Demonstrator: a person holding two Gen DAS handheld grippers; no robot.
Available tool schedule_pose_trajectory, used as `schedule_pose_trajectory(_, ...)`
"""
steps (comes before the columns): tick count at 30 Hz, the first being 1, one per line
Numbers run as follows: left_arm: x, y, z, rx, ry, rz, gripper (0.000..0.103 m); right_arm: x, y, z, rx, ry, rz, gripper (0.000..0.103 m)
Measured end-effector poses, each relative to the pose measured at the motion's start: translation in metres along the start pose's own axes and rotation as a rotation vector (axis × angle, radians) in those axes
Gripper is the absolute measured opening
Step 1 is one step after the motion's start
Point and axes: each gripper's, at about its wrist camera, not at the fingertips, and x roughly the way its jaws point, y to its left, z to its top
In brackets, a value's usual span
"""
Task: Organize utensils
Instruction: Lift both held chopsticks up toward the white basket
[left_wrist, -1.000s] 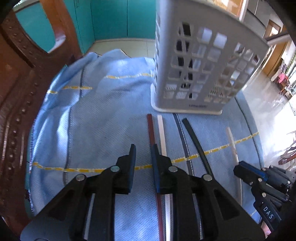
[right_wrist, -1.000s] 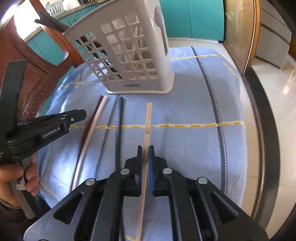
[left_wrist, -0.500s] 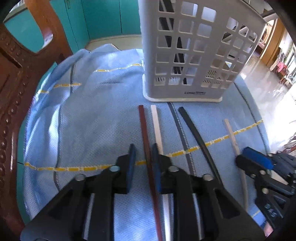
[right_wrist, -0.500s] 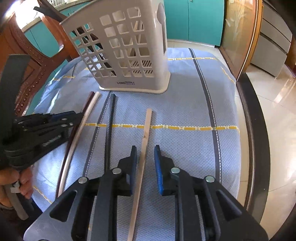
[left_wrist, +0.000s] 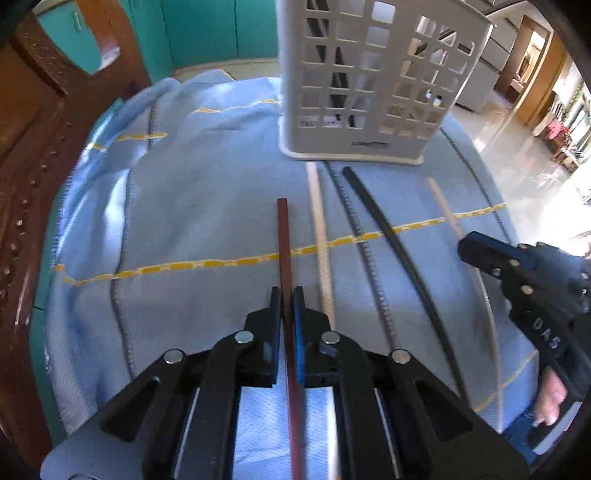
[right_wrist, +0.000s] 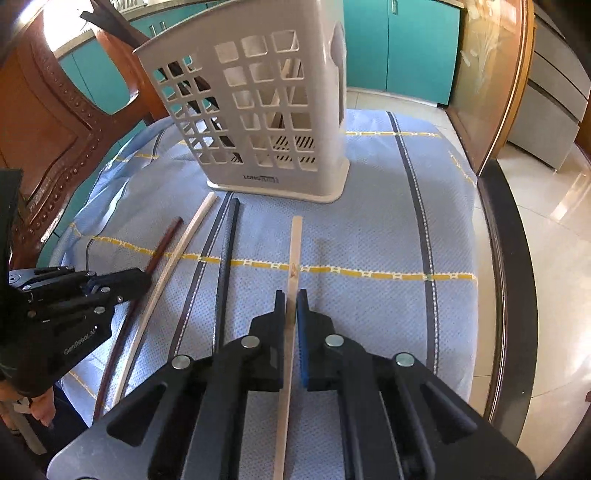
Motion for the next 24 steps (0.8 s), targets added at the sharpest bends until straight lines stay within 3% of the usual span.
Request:
schedule_pose_trajectory(3,-0.001,0.003,0.0,-0.013,-0.004,-0.004,0.009,0.002,-0.001,0.0,0.01,0.004,-0.021,0.013)
schedule_pose_trajectory(5,0.0,0.004,0.006,-0.023,-0.005,-0.002,0.01,0.002,0.0,0.001,0.011,-0.003,-0.045,0.023)
schedule_pose_trajectory(8,0.003,0.003,0.012,-0.019,-0.012,0.011,0.013,0.009,0.003,-0.001,-0.012,0.016,-0.072,0.025)
schedule_pose_trajectory(13,0.008,0.003,0.026,-0.027,-0.027,0.046,0.029,0.013,0.01,-0.003,-0.059,-0.014,-0.11,0.025)
schedule_pose_trajectory(21,0.016,0.005,0.045,-0.044,-0.037,0.043,0.03,0.014,0.01,-0.001,-0.053,-0.021,-0.097,0.025)
schedule_pose_trajectory(22,0.017,0.008,0.043,-0.042,-0.039,0.042,0.03,0.015,0.01,-0.001,-0.055,-0.023,-0.1,0.023)
schedule_pose_trajectory(24,0.022,0.01,0.045,-0.044,-0.038,0.038,0.027,0.014,0.009,-0.001,-0.054,-0.022,-0.09,0.007)
